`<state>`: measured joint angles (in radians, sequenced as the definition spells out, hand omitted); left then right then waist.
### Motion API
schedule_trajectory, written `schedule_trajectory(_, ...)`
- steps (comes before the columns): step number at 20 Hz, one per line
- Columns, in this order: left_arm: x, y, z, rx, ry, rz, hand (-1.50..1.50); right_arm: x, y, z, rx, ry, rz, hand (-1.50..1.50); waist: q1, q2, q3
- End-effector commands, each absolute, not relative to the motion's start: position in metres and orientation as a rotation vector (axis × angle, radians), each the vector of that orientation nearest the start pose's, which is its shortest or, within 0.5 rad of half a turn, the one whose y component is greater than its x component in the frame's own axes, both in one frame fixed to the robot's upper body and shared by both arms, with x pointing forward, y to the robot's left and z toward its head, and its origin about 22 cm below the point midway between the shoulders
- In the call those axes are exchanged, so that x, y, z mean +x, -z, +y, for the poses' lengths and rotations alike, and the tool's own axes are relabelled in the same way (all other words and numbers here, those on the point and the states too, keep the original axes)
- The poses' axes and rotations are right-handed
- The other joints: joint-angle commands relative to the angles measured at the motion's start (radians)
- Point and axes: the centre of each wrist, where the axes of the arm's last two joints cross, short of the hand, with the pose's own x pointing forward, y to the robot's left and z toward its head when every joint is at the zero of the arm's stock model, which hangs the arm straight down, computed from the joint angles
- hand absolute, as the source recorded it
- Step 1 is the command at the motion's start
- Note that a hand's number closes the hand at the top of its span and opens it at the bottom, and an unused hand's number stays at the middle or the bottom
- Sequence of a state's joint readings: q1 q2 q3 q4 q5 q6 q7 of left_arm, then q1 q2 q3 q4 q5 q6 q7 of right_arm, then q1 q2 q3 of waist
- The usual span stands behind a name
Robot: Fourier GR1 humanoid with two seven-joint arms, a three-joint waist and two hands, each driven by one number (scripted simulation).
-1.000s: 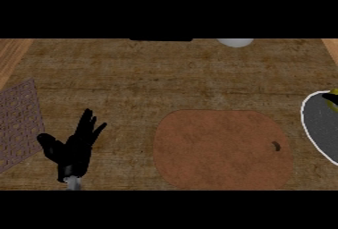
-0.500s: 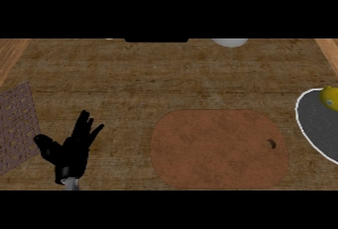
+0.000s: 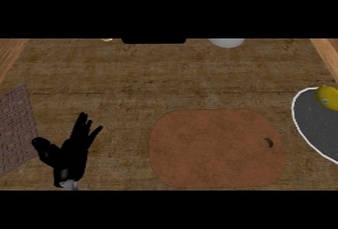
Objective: Pick the lemon from the cutting board and place it in the pan
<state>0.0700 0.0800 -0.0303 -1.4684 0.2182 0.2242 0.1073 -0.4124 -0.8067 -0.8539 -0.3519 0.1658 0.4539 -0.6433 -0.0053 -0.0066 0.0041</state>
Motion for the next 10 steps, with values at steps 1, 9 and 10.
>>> schedule_trajectory(1,0.229,0.042,0.239,0.070,-0.279,-1.235,0.00,0.171,-0.026,-0.586,-0.475,0.149,-1.718,-1.50,-0.001,0.006,-0.004)
schedule_trajectory(9,0.220,0.033,0.248,0.065,-0.269,-1.211,0.00,0.155,-0.013,-0.567,-0.515,0.194,-1.679,-1.50,-0.004,0.003,-0.006)
schedule_trajectory(10,0.203,0.055,0.260,0.089,-0.278,-1.219,0.00,0.150,-0.035,-0.579,-0.515,0.205,-1.661,-1.50,-0.003,0.004,-0.006)
